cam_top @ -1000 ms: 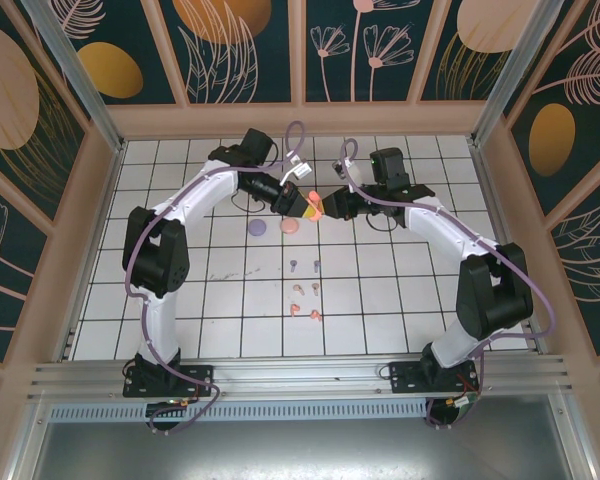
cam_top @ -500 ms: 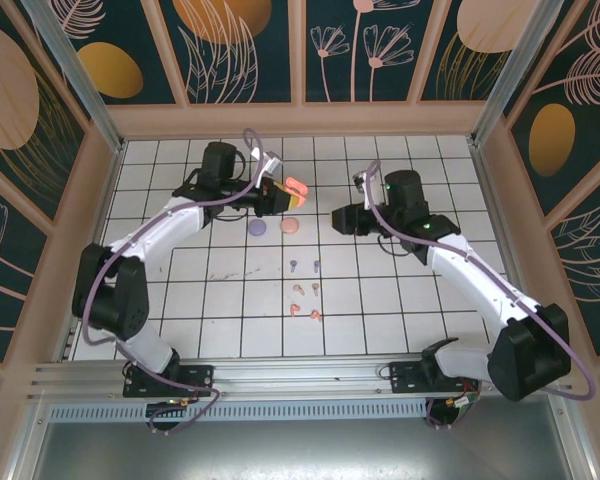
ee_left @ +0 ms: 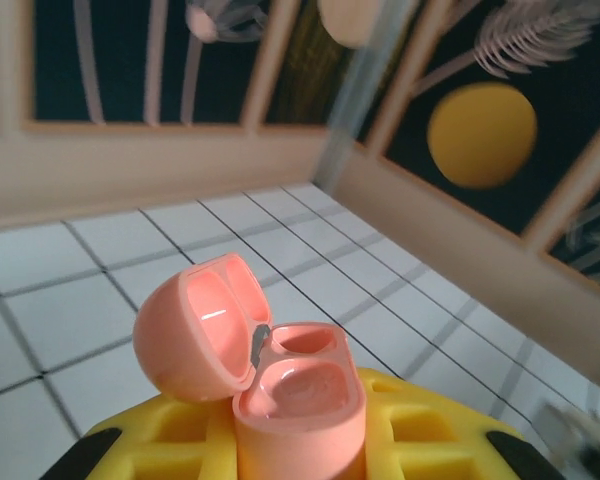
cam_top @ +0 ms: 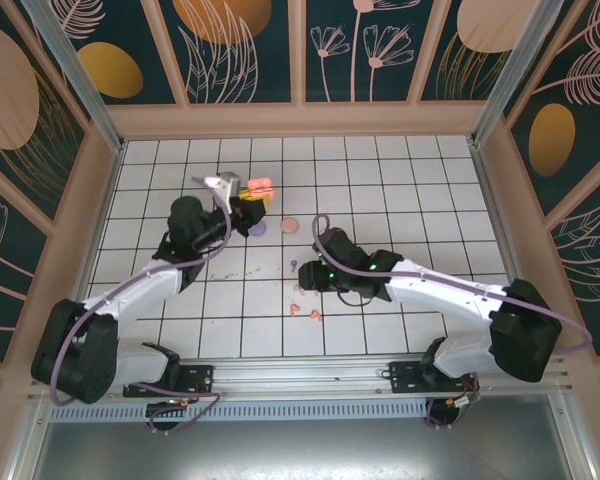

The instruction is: Insert wireless bluetooth earbuds into charging case

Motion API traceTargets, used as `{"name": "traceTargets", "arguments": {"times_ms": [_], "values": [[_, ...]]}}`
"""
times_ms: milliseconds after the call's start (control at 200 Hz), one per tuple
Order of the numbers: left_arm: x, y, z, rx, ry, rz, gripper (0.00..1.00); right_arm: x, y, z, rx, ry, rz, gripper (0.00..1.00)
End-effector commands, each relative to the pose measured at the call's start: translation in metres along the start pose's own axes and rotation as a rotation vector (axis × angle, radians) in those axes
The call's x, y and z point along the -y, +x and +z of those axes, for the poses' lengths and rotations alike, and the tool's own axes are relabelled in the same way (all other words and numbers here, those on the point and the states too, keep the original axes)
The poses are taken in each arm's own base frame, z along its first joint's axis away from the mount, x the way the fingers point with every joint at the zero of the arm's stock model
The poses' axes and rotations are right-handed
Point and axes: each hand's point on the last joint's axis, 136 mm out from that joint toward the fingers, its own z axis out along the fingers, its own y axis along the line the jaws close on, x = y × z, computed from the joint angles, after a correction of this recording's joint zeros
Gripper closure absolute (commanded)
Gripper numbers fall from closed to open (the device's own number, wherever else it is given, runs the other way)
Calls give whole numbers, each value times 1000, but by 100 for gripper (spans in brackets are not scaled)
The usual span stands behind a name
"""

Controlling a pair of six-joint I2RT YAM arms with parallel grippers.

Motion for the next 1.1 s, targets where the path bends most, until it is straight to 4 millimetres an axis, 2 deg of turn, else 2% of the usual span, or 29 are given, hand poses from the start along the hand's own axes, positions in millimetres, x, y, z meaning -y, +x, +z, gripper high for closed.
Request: {"name": "traceTargets", "arguments": {"times_ms": [0, 190, 435, 726, 1096], "values": [[-5, -66, -33, 352, -117, 69, 100, 6, 5, 6, 17, 126, 117, 53], [-17, -67, -51, 387, -230, 133, 100, -15, 23, 28, -39, 208, 130, 53], [-43, -69, -77, 427, -419, 50, 100, -32, 47, 56, -96, 347, 167, 54], [-47, -54, -93, 428, -449, 23, 100, -21, 67, 65, -103, 437, 266, 54], [-42, -54, -91, 428, -416, 8, 100, -8, 61, 61, -80, 493, 301, 53]]}}
